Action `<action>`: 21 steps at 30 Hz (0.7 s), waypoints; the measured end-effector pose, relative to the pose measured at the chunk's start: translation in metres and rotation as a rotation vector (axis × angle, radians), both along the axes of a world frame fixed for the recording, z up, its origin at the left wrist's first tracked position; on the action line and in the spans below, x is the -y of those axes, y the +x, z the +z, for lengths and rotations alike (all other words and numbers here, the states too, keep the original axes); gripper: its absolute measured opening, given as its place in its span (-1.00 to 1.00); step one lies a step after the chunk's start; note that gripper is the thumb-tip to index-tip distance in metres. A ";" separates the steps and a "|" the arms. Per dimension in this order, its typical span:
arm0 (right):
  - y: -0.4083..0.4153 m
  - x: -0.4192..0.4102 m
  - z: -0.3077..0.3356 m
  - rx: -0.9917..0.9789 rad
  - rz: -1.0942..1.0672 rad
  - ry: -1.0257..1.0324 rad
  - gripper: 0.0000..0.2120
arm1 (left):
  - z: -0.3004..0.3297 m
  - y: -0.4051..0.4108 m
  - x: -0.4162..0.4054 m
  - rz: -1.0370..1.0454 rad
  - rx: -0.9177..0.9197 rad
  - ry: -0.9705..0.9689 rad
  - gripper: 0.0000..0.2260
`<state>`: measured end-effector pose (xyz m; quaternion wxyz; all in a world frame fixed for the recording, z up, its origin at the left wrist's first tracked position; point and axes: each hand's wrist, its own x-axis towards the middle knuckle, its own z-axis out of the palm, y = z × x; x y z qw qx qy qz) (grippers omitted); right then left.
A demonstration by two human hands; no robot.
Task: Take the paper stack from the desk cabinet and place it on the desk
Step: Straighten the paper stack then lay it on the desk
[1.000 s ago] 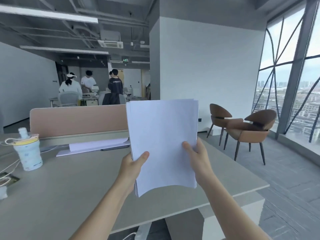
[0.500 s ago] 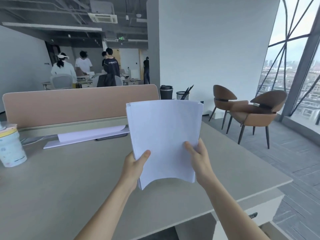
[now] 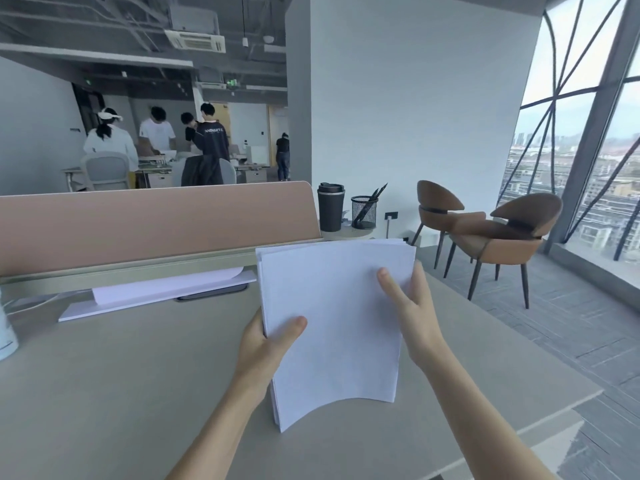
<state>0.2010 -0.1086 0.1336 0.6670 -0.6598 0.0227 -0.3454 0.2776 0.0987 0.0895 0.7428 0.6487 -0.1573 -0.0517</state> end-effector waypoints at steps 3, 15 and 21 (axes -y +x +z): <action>0.009 0.000 0.012 0.012 -0.075 -0.110 -0.64 | 0.005 0.002 0.004 -0.011 0.039 -0.031 -0.63; 0.018 0.002 0.023 0.050 -0.273 -0.329 -0.79 | -0.024 0.006 0.010 0.040 -0.023 -0.022 -0.86; 0.023 0.008 0.025 0.075 -0.244 -0.137 -0.80 | -0.037 -0.001 0.009 0.044 -0.081 0.025 -0.89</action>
